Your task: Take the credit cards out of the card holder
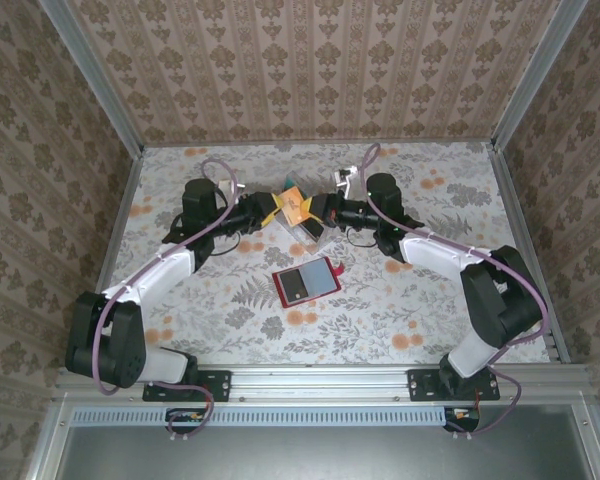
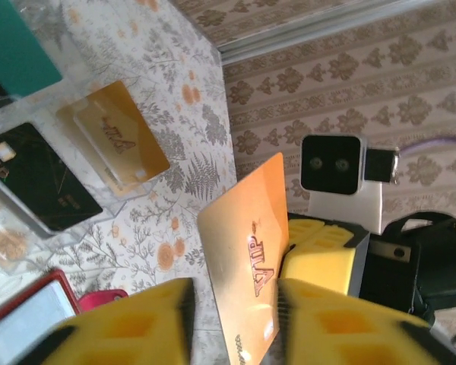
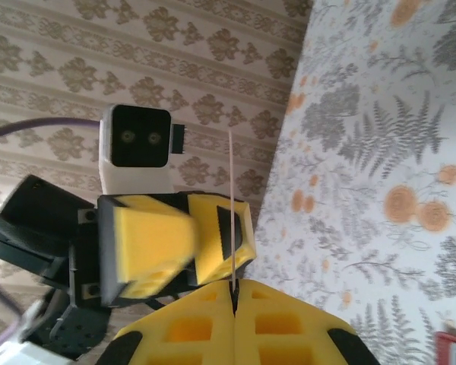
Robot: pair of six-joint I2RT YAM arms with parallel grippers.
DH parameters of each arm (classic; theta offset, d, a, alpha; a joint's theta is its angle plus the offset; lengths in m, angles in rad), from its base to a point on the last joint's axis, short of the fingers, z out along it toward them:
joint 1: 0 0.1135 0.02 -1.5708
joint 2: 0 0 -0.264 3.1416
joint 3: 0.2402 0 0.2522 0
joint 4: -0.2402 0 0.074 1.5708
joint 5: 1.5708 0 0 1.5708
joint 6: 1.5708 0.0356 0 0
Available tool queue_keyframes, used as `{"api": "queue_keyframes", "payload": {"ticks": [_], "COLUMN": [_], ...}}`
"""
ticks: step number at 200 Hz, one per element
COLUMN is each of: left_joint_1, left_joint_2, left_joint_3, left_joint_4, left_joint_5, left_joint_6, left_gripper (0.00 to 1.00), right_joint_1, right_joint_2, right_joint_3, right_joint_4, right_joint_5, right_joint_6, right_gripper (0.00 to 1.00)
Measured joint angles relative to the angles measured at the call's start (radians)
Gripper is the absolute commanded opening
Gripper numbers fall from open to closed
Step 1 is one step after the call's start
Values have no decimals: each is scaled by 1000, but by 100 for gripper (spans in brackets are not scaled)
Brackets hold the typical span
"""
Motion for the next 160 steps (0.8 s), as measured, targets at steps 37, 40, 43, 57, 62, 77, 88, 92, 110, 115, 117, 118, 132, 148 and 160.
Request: {"api": "queue_keyframes", "payload": {"ticks": [37, 40, 43, 57, 62, 77, 88, 92, 110, 115, 117, 118, 132, 148, 160], "left_joint_1": [13, 15, 18, 26, 31, 45, 55, 59, 72, 74, 76, 77, 86, 98, 102], "left_joint_2": [-2, -2, -3, -14, -20, -44, -61, -65, -78, -80, -81, -82, -84, -84, -84], "left_joint_3": [0, 0, 0, 0, -1, -6, -11, -13, -18, -20, -21, -21, -26, -30, -31], "left_joint_4": [-191, -208, -226, -303, -324, -382, -423, -433, -482, -491, -495, -497, -521, -544, -551], "left_joint_5": [-96, -108, -119, -175, -193, -243, -282, -292, -338, -348, -351, -352, -368, -377, -383], "left_joint_6": [107, 119, 124, 168, 180, 217, 246, 251, 282, 288, 290, 291, 303, 314, 318], "left_gripper": [75, 77, 79, 85, 87, 95, 99, 100, 100, 100, 100, 100, 100, 100, 100], "right_joint_1": [-2, -2, -3, -5, -7, -11, -11, -11, -13, -13, -13, -13, -13, -13, -13], "right_joint_2": [-66, -72, -78, -97, -100, -106, -105, -105, -88, -76, -72, -67, -22, 31, 68], "right_joint_3": [2, 4, 6, 26, 34, 67, 98, 110, 198, 228, 238, 247, 325, 386, 416], "right_joint_4": [-242, -262, -283, -370, -395, -472, -529, -548, -654, -674, -680, -685, -719, -750, -771], "right_joint_5": [122, 135, 146, 200, 218, 274, 314, 326, 374, 389, 392, 397, 430, 459, 478], "right_joint_6": [-208, -229, -245, -332, -357, -449, -521, -544, -678, -714, -723, -734, -821, -904, -962], "right_gripper": [0, 0, 0, 0, 0, 0, 0, 0, 0, 0, 0, 0, 0, 0, 0]}}
